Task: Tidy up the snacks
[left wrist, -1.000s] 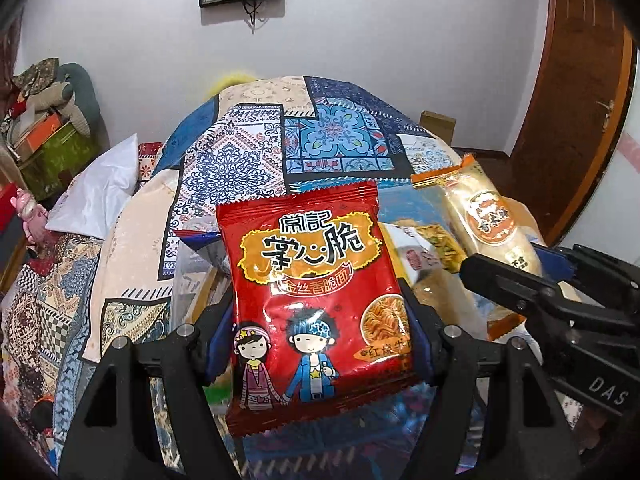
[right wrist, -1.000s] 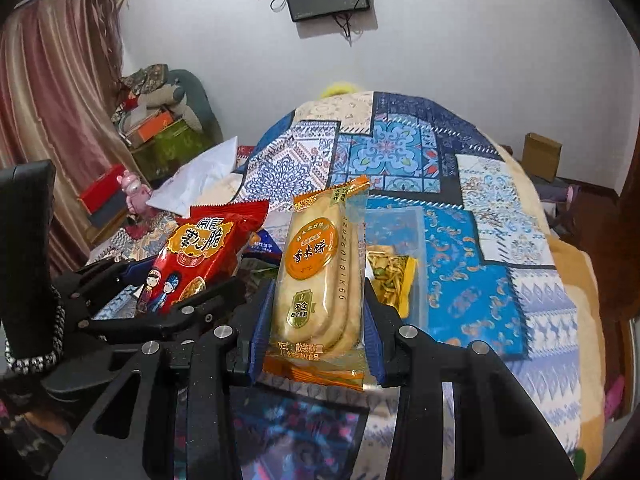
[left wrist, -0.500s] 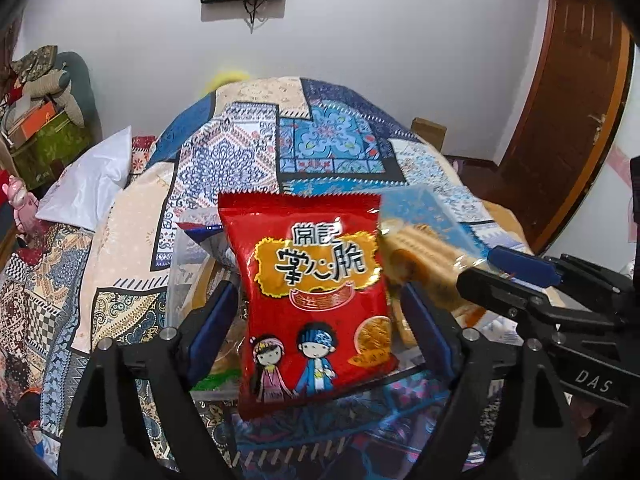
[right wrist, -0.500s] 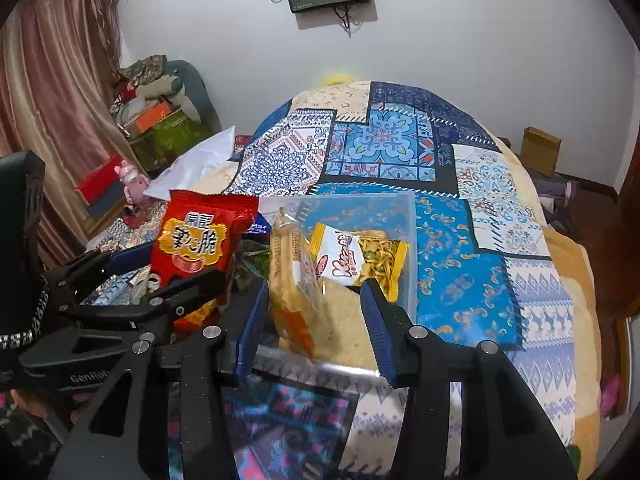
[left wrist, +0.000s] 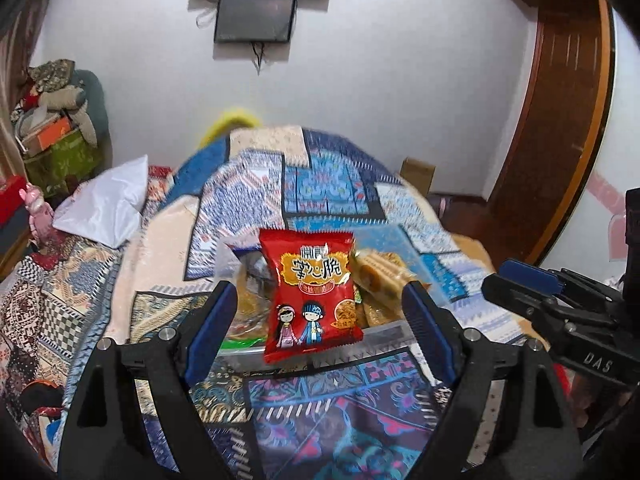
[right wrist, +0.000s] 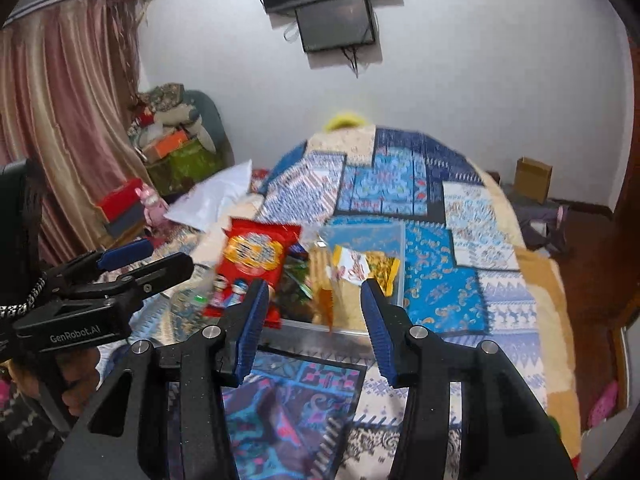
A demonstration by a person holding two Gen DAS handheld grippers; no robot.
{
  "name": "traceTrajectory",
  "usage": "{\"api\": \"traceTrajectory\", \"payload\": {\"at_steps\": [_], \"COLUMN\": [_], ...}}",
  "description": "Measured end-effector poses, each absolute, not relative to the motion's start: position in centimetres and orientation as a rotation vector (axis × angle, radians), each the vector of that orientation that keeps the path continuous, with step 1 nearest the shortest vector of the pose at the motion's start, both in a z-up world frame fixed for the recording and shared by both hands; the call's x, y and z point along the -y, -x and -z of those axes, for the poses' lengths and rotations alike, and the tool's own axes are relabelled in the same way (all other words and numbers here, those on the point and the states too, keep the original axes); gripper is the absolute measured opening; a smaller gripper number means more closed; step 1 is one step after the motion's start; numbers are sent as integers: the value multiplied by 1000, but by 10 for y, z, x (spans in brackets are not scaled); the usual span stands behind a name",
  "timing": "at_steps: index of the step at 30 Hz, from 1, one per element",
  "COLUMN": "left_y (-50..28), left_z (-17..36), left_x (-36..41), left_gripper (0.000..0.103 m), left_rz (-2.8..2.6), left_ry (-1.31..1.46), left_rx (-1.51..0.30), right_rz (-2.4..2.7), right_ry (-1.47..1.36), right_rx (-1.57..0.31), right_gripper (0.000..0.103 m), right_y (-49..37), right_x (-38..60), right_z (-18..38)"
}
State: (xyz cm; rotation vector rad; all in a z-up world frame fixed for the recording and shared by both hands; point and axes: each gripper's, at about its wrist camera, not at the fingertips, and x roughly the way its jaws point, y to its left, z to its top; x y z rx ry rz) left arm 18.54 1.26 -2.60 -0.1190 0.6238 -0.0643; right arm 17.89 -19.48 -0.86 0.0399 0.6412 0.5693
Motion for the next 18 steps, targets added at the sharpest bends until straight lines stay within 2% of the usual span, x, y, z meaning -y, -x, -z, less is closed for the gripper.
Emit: {"api": "traceTrajectory", "payload": {"at_steps": [6, 8, 12, 14, 18], "left_y": [-133, -118, -92, -84, -73], "left_z": [-8, -17, -32, -36, -39], "left_x": [-12, -11, -6, -5, -6], "left_gripper": [87, 94, 99, 101, 102], "left_rz": [45, 40, 15, 6, -1], "left_ry": [84, 73, 47, 48, 70], "left_rx": [-516, -483, -415, -394, -377], "right_rz": [-582, -580, -567, -556, -532], "right_ry": [-58, -60, -62, -54, -28], "right_rx": [-552, -521, -460, -435, -400], "right_gripper": [45, 53, 67, 77, 84], "right_y": [-139, -126, -105, -96, -89], "right_x": [203, 206, 209, 208, 205], "right_z": [-23, -32, -43, -46, -49]}}
